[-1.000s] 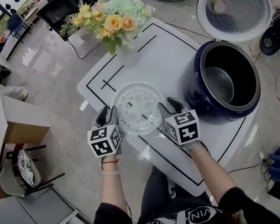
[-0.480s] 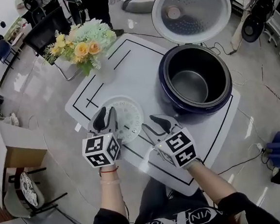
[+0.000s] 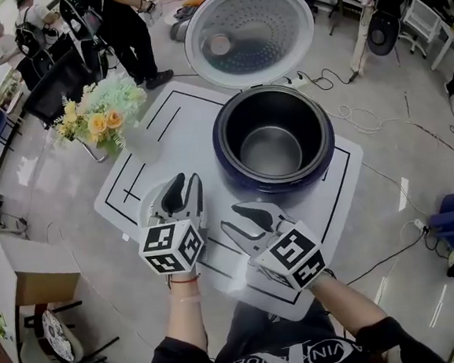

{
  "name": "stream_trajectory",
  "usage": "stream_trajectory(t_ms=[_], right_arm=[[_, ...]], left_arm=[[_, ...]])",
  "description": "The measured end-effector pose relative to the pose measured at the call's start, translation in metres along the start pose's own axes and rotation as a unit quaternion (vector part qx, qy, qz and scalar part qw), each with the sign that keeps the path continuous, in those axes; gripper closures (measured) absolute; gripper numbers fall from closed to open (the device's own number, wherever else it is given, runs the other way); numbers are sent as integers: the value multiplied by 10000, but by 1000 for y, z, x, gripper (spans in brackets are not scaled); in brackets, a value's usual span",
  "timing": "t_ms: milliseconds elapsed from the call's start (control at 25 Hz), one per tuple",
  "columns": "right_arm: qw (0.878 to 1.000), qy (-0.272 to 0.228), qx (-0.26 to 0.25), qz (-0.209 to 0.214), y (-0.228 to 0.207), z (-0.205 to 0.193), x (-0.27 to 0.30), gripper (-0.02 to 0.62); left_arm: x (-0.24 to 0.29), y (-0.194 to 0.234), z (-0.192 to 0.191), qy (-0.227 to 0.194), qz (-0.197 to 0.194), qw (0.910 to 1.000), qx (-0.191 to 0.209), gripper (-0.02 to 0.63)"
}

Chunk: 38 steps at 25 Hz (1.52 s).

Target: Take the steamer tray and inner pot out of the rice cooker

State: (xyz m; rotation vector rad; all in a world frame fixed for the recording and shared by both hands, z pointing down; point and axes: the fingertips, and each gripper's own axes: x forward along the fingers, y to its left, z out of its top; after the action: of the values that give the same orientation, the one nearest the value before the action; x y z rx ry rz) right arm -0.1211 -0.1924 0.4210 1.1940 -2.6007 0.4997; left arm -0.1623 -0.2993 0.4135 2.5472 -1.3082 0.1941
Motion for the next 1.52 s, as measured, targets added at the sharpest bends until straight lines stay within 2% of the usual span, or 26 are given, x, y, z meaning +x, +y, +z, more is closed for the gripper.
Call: stream_trajectory(t_ms=[240,480,720,1080,1280,1520], right_arm=[[9992,-360,-185,-58,-13,30,-38,462],[9965,-632,-230,-505,-46,52,-71,462],[9929,-693,-209,-941,-84,62,-100,462],[9852,-636,-312,-1561,-156,71,-116,462],[9723,-430,-620,-2211,-194,71,-125,462],[9620,-143,-638,-2651,-242,69,-126,460]], left_arm=[[16,-34,20,-155,-296,9994,41,501],[27,-58,35,-237,-489,9985,21,500],[35,-78,47,-276,-541,9981,53,500],[57,-84,49,-109,-431,9989,122,482],[59,-83,48,45,-334,9990,308,419],[71,-81,44,254,-217,9980,534,416]])
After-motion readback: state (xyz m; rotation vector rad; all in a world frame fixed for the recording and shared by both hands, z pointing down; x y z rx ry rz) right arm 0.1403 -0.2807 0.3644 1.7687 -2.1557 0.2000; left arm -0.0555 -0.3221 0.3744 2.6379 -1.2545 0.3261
